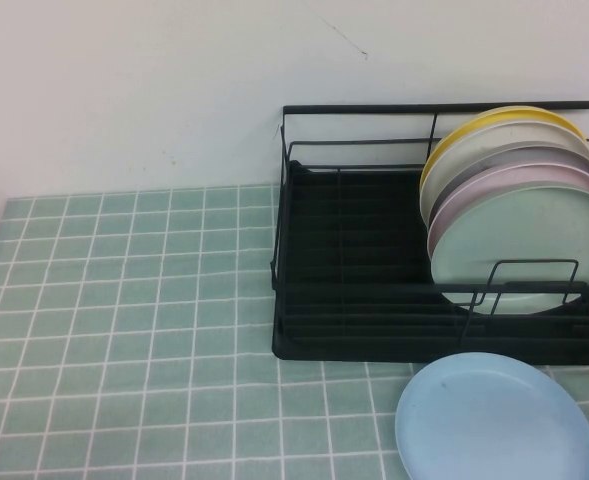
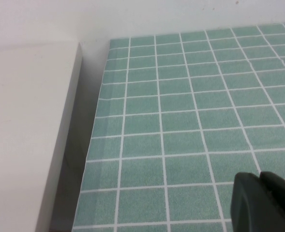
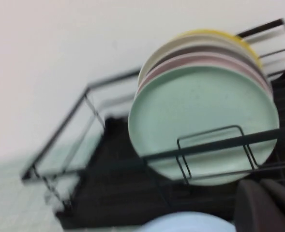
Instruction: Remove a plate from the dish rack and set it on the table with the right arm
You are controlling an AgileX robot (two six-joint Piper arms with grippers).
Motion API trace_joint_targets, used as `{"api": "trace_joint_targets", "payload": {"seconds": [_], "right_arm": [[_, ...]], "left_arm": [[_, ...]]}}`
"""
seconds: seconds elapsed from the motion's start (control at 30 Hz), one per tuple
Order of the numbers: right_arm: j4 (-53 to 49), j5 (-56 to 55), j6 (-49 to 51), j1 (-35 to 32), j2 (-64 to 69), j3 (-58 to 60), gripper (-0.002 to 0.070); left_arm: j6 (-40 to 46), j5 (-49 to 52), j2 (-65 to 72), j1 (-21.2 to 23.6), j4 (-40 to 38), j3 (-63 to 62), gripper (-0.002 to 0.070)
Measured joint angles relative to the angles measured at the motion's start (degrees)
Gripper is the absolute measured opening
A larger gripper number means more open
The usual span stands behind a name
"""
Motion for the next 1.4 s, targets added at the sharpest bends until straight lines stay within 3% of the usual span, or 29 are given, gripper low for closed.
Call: {"api": "trace_joint_targets", "payload": {"seconds": [0.33, 0.5, 0.87, 1.4], "right_arm": [[-5.58, 12.74, -23.25, 0.00, 39.47, -26.37, -0.0001], [-5.82, 15.52, -35.12, 0.00, 53.21, -37.69, 0.0004], [-6.75, 26.68, -59.48, 0.00, 71.69, -55.65, 0.0253], [-8.98, 26.72, -65.81, 0.00, 84.61, -63.26, 0.0282]], "left_arm": [[0.00, 0.00, 0.00, 0.00, 0.00, 0.00, -0.0003], [0.00, 0.00, 0.00, 0.00, 0.00, 0.00, -0.0003], [0.00, 0.00, 0.00, 0.00, 0.00, 0.00, -0.0003], [0.00, 0.00, 0.00, 0.00, 0.00, 0.00, -0.0003]]}}
